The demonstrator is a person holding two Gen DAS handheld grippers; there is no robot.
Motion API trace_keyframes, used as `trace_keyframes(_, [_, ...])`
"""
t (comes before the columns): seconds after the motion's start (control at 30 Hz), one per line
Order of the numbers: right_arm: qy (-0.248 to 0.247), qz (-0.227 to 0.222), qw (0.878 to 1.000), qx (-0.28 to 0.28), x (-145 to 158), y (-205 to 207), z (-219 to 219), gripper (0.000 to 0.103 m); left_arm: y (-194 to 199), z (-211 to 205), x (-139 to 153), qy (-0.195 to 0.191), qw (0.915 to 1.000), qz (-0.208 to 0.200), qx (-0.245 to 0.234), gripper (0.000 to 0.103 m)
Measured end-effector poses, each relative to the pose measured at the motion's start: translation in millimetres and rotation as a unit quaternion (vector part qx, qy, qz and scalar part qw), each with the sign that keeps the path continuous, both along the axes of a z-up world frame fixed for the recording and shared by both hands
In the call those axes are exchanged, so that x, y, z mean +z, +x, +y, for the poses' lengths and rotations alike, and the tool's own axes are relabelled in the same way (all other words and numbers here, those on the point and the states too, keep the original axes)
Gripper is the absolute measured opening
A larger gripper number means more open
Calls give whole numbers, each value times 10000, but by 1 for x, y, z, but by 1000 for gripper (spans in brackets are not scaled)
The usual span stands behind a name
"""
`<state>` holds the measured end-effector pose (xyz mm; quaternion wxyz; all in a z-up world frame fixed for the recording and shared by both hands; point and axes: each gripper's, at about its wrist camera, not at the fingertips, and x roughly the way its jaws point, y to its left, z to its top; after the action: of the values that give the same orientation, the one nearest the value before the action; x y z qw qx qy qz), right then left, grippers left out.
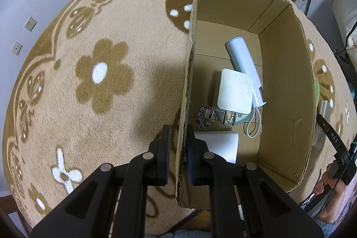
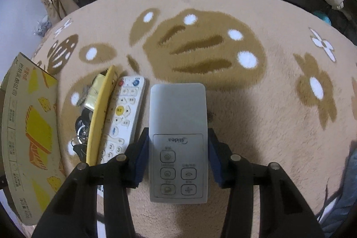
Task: Organize rigid objects
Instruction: 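Carry the Midea remote into the box and open the right gripper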
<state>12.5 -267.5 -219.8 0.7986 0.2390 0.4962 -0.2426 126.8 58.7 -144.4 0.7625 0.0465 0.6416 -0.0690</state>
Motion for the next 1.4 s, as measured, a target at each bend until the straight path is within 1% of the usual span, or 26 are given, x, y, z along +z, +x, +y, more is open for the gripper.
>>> trace_keyframes(0.17, [-169, -206, 9996, 125, 19, 3, 8, 51, 0, 0, 0, 20, 10000, -5, -28, 12])
trace_keyframes(0.27, [-148, -474, 9985, 228, 33, 2, 22, 51, 1, -1, 0, 24, 10000, 3, -30, 12])
trace_keyframes(0.3, [-102, -626, 9975, 296, 41, 3, 24, 51, 1, -1, 0, 19, 10000, 5, -30, 11])
trace_keyframes(0.4, [-83, -1031, 9928, 608, 67, 11, 39, 51, 2, 0, 0, -21, 10000, 28, -15, 11])
trace_keyframes(0.47, [-210, -1144, 9897, 829, 82, 17, 51, 51, 3, 1, -1, -62, 10000, 48, 6, 11])
trace_keyframes(0.57, [-283, -1273, 9847, 1152, 98, 31, 70, 51, 2, 1, -1, -68, 10000, 45, -2, 11])
trace_keyframes(0.73, [-315, -1427, 9764, 1588, 114, 56, 100, 51, 2, 0, 0, 3, 10000, 24, -31, 11])
trace_keyframes(0.83, [-374, -1518, 9690, 1913, 125, 71, 122, 51, 2, -1, 0, 2, 10000, 26, -25, 11])
trace_keyframes(1.0, [-436, -1629, 9578, 2327, 137, 93, 148, 51, 2, -1, 0, -11, 10000, 25, -30, 12])
trace_keyframes(1.13, [-510, -1486, 9532, 2581, 137, 110, 164, 51, 1, -2, -1, 19, 10000, 10, -40, 12])
trace_keyframes(1.23, [-518, -1345, 9522, 2693, 130, 119, 173, 51, 1, -3, -1, 69, 10000, -10, -65, 12])
trace_keyframes(1.33, [-399, -1173, 9523, 2790, 116, 126, 180, 51, 1, -2, -1, 33, 10000, 0, -52, 12])
trace_keyframes(1.4, [-405, -987, 9519, 2872, 106, 131, 186, 51, 1, -1, 0, 0, 10000, 10, -40, 12])
